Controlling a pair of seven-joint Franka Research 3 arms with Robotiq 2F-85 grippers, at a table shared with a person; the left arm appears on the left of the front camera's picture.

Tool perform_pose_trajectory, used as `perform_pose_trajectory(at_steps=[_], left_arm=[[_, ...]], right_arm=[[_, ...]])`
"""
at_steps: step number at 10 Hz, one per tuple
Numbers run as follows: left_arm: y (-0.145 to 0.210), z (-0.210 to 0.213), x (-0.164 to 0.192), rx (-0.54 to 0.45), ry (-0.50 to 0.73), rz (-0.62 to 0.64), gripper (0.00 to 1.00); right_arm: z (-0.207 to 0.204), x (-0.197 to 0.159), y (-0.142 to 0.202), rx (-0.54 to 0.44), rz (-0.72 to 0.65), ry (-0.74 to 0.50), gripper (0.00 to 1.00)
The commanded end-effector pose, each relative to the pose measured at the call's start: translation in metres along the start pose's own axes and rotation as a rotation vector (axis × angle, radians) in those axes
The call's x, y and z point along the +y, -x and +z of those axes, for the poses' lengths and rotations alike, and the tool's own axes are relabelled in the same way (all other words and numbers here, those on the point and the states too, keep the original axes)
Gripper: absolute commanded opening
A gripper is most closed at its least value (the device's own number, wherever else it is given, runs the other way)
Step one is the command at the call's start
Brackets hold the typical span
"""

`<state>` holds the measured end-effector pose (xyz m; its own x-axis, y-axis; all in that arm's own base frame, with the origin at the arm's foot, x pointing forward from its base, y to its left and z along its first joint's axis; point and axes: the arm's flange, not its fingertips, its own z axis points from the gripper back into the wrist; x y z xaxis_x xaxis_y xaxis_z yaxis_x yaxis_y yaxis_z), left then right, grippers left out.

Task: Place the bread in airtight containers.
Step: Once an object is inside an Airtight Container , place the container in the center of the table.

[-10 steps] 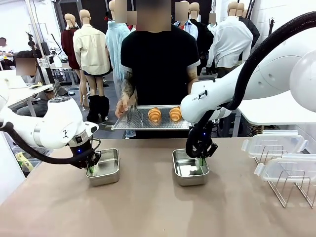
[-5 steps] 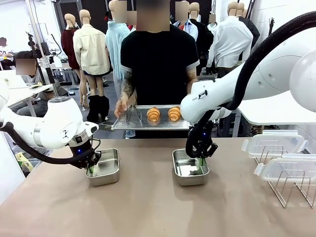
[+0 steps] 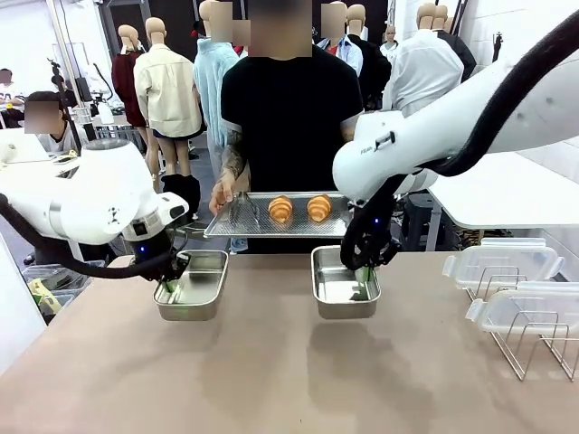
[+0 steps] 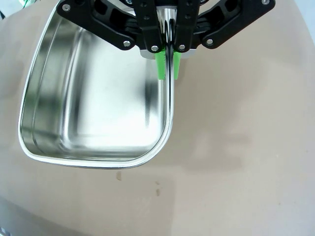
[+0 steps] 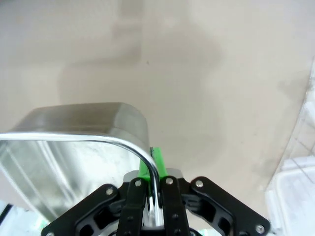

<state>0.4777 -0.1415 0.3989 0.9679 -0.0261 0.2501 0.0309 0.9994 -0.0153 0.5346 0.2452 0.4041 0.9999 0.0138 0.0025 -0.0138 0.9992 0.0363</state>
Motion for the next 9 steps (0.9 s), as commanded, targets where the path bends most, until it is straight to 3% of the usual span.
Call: perform_pose_trajectory(at_steps=[1, 3, 4, 9], left_arm=[[-0.003, 0.017, -0.002, 0.024, -0.006, -0.066, 0.00], [-0.008, 0.021, 0.001, 0.039, 0.043, -0.046, 0.00], [0.000, 0.017, -0.005, 0.010, -0.008, -0.045, 0.00], [0.000, 0.017, -0.005, 0.010, -0.008, -0.045, 0.00]], right_arm=[[0.007, -0.002, 0.012, -0.050, -0.061, -0.043, 0.00], [0.007, -0.006, 0.009, -0.044, -0.092, -0.060, 0.00], [0.018, -0.001, 0.006, -0.038, -0.038, -0.022, 0.00], [0.018, -0.001, 0.006, -0.038, -0.038, -0.022, 0.00]])
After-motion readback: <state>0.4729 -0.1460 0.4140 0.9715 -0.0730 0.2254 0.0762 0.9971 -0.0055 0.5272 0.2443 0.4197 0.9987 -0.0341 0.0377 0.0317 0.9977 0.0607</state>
